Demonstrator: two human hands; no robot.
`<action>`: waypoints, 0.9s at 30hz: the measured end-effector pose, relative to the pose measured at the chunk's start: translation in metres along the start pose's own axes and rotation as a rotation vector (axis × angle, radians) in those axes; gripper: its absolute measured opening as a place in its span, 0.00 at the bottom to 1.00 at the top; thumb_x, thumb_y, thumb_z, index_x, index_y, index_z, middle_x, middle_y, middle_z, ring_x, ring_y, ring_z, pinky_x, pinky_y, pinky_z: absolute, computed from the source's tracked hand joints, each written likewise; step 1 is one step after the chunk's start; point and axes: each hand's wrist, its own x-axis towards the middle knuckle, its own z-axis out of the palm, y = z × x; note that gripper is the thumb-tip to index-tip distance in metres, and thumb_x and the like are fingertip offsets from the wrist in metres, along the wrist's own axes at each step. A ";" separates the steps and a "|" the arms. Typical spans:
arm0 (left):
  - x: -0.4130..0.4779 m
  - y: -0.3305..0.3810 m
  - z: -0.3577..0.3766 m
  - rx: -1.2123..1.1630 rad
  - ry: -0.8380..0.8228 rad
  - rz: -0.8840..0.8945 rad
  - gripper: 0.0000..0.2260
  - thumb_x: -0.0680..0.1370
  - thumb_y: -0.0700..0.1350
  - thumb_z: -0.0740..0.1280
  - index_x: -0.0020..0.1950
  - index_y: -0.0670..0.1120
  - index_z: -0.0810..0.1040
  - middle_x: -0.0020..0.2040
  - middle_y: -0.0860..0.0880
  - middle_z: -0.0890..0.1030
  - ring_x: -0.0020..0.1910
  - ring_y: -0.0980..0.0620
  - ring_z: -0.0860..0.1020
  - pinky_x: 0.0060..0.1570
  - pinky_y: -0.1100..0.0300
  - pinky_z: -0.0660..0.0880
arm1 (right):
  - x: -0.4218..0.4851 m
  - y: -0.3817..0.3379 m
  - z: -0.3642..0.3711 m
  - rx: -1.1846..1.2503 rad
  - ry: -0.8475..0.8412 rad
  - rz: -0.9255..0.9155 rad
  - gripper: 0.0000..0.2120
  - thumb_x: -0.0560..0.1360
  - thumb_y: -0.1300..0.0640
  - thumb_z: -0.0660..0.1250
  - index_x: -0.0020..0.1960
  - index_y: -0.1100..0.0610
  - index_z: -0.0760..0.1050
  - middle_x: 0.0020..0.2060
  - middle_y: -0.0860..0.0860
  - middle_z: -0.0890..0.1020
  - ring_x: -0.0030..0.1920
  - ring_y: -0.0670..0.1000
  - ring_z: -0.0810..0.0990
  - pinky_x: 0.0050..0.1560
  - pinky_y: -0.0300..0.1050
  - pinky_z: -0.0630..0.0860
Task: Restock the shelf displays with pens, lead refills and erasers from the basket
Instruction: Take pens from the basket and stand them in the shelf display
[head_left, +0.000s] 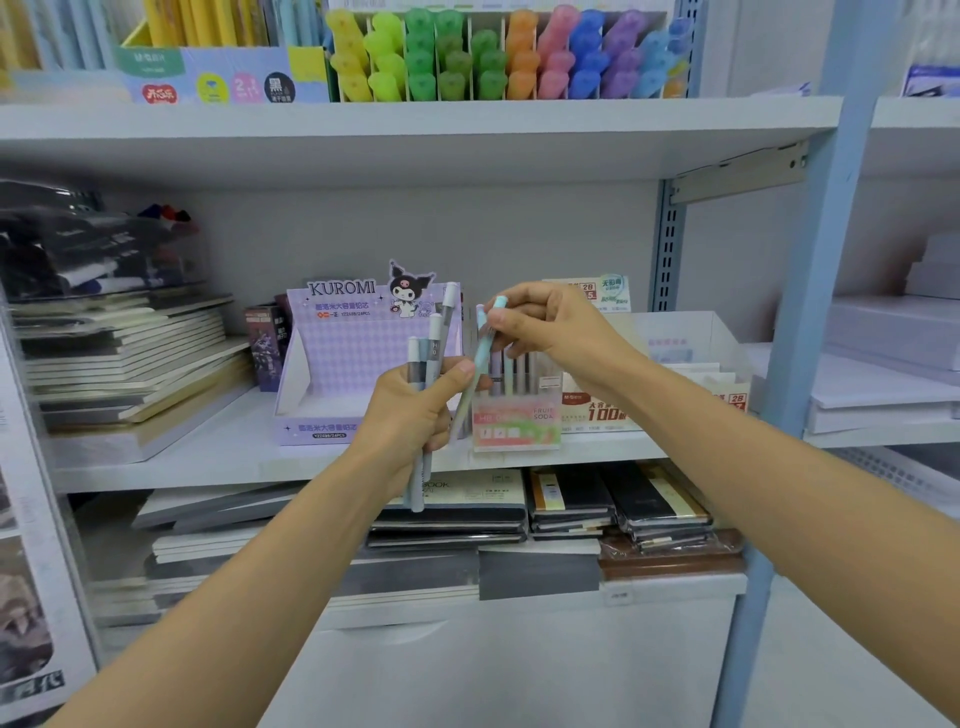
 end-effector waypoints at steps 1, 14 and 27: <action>0.001 0.000 0.000 -0.012 0.016 -0.018 0.10 0.79 0.46 0.68 0.56 0.41 0.79 0.47 0.44 0.84 0.20 0.57 0.59 0.19 0.66 0.61 | 0.002 -0.002 -0.004 0.018 0.053 -0.002 0.05 0.77 0.60 0.67 0.52 0.60 0.79 0.41 0.53 0.85 0.41 0.49 0.84 0.44 0.41 0.81; 0.005 -0.003 -0.007 -0.133 -0.075 -0.094 0.05 0.82 0.41 0.60 0.51 0.42 0.74 0.32 0.50 0.74 0.22 0.57 0.62 0.20 0.66 0.62 | 0.025 0.021 -0.016 -0.334 0.318 -0.049 0.07 0.78 0.61 0.67 0.54 0.63 0.78 0.45 0.59 0.82 0.40 0.54 0.84 0.37 0.38 0.81; 0.008 -0.015 -0.011 -0.186 -0.134 -0.022 0.11 0.84 0.44 0.58 0.56 0.40 0.78 0.33 0.50 0.76 0.23 0.56 0.67 0.23 0.64 0.67 | 0.035 0.027 -0.006 -0.478 0.263 -0.131 0.09 0.74 0.59 0.72 0.51 0.59 0.74 0.36 0.54 0.83 0.35 0.53 0.83 0.40 0.47 0.81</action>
